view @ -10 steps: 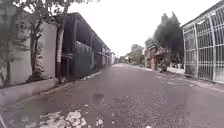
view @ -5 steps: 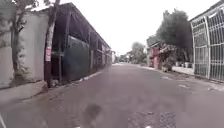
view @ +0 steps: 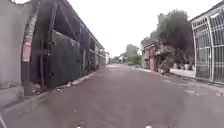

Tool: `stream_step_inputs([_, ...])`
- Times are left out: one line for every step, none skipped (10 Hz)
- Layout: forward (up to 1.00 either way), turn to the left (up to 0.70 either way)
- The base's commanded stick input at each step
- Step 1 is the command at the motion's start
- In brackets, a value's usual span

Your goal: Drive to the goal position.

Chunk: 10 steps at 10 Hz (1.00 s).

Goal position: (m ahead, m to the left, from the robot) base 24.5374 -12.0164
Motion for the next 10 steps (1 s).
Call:
stream_step_inputs([1.0, 0.0])
stream_step_inputs([1.0, 0.0])
stream_step_inputs([1.0, 0.0])
stream_step_inputs([1.0, 0.0])
stream_step_inputs([1.0, 0.0])
stream_step_inputs([1.0, 0.0])
stream_step_inputs([1.0, 0.0])
stream_step_inputs([1.0, 0.0])
stream_step_inputs([1.0, 0.0])
stream_step_inputs([1.0, 0.0])
